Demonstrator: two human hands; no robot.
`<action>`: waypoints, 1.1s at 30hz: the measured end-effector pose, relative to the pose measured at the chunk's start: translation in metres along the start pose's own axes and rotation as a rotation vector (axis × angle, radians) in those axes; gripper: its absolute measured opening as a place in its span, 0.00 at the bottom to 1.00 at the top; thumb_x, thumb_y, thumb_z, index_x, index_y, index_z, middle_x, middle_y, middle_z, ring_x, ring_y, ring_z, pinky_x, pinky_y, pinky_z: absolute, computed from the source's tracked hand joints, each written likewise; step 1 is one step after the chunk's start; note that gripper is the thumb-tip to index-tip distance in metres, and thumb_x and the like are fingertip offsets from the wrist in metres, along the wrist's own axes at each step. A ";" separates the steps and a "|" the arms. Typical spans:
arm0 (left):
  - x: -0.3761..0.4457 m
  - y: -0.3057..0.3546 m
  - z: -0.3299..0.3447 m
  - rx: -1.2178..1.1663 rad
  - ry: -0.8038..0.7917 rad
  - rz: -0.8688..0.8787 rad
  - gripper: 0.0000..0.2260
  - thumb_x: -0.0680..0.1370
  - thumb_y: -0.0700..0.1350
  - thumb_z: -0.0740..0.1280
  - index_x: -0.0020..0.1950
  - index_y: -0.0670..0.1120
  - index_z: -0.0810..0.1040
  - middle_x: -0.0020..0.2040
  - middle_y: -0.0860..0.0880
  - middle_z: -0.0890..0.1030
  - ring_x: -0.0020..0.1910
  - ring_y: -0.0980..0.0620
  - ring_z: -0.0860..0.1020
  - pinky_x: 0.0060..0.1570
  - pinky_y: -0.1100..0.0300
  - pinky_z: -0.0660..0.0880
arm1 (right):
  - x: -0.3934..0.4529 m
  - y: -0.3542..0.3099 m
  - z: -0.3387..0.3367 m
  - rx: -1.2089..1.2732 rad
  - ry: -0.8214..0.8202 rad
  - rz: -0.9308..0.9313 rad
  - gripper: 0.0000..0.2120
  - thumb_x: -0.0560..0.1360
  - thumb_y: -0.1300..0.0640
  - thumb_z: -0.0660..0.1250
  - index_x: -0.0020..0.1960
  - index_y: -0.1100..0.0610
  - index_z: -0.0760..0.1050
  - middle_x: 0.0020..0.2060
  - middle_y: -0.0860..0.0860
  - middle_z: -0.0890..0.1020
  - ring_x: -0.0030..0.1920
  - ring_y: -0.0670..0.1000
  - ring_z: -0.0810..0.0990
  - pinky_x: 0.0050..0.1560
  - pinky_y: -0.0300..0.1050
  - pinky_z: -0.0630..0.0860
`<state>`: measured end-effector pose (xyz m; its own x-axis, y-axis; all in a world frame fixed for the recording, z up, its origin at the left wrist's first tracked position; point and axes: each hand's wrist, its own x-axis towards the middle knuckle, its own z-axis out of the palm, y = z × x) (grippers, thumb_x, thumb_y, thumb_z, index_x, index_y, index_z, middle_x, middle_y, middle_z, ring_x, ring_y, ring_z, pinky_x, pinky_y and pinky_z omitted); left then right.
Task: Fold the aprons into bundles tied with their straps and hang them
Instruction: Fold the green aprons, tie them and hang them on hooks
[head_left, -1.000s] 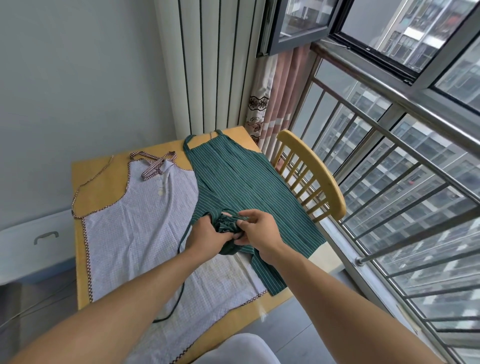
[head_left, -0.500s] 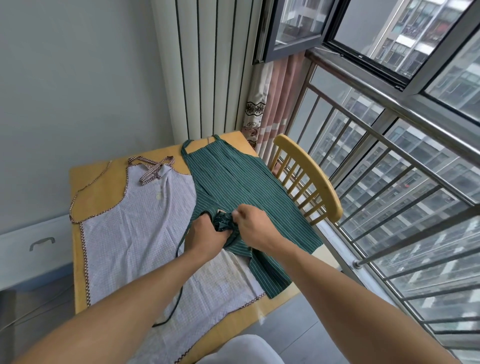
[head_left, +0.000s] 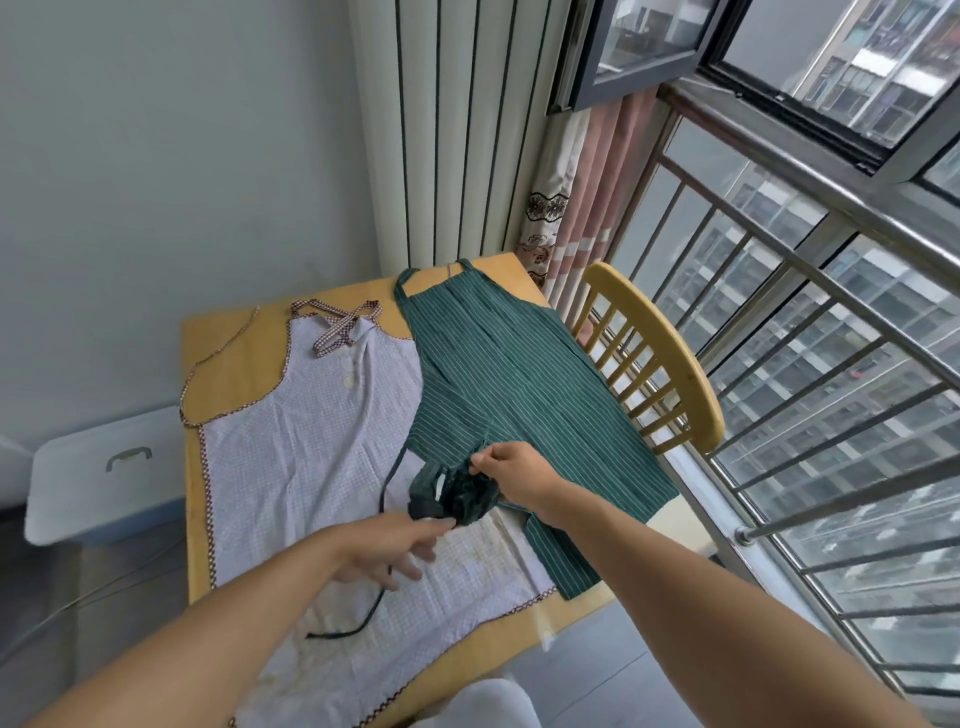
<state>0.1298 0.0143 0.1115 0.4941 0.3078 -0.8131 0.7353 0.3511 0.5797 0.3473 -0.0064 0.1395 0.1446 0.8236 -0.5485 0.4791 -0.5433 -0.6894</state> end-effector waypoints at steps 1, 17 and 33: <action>-0.001 -0.012 -0.004 0.092 0.000 -0.031 0.25 0.80 0.64 0.65 0.65 0.46 0.78 0.63 0.48 0.82 0.57 0.50 0.83 0.53 0.57 0.80 | 0.003 0.007 0.006 -0.036 -0.031 0.023 0.15 0.84 0.48 0.62 0.46 0.55 0.81 0.27 0.49 0.69 0.23 0.46 0.63 0.25 0.39 0.61; 0.093 -0.061 0.011 0.220 0.579 0.473 0.08 0.74 0.49 0.78 0.52 0.50 0.87 0.46 0.57 0.85 0.42 0.61 0.81 0.46 0.61 0.81 | 0.033 0.047 0.068 -0.252 -0.194 0.101 0.17 0.83 0.48 0.64 0.50 0.58 0.87 0.27 0.46 0.69 0.26 0.45 0.63 0.23 0.32 0.60; 0.110 -0.090 0.019 0.590 0.671 1.092 0.09 0.79 0.46 0.67 0.43 0.46 0.84 0.39 0.54 0.82 0.32 0.55 0.79 0.27 0.58 0.77 | 0.032 0.059 0.066 -0.331 -0.363 0.165 0.15 0.76 0.47 0.74 0.34 0.54 0.81 0.30 0.46 0.77 0.31 0.45 0.72 0.36 0.41 0.73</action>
<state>0.1272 0.0002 -0.0311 0.7445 0.5957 0.3014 0.2966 -0.6996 0.6500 0.3233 -0.0229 0.0498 -0.0401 0.5896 -0.8067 0.7321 -0.5322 -0.4253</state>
